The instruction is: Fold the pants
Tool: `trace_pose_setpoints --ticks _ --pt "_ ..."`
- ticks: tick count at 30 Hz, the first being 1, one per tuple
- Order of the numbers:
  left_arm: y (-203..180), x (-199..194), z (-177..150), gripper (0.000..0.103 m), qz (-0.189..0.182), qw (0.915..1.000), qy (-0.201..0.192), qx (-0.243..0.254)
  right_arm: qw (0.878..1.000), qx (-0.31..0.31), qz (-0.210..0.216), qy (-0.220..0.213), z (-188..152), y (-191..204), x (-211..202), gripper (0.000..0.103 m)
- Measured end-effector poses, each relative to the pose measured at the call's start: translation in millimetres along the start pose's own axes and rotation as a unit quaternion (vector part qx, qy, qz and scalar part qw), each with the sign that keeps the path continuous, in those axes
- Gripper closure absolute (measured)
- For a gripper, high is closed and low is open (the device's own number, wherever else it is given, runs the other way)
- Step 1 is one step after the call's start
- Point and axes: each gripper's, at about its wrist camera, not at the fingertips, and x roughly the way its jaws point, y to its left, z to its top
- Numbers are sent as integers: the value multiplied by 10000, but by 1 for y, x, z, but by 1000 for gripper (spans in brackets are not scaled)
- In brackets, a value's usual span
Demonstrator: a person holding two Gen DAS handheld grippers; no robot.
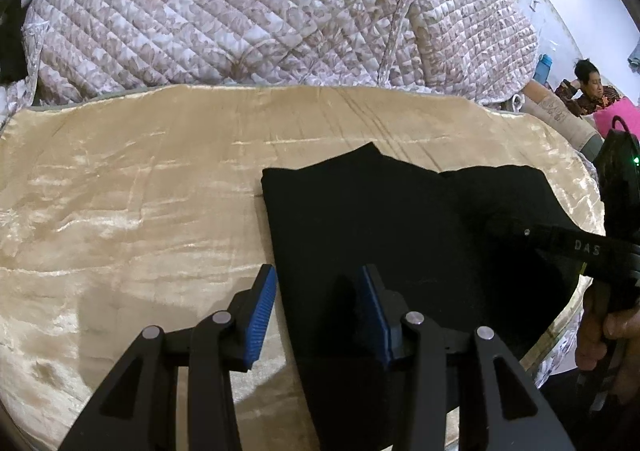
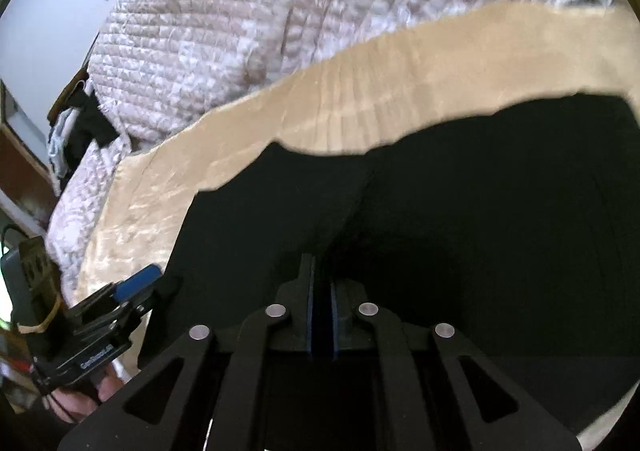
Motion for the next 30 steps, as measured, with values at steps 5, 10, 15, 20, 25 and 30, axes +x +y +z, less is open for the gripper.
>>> trace_pose_setpoints --ticks 5,10,15,20,25,30 --pt "1 -7 1 57 -215 9996 -99 -127 9961 -222 -803 -298 1 -3 -15 96" --pt "-15 -2 -13 57 -540 9984 109 124 9977 -569 -327 -176 -8 14 -17 96" --pt "-21 4 -16 56 -433 9986 155 260 9986 -325 -384 143 -5 5 5 96" --pt "-18 7 -16 56 -459 9987 154 169 9980 -455 -389 -221 21 10 4 96" --pt "-19 8 -17 56 -440 9987 117 229 9986 -102 -497 122 35 -12 39 96" --pt "-14 4 -14 56 -381 9992 113 98 9966 -171 -799 -112 30 -4 16 96"
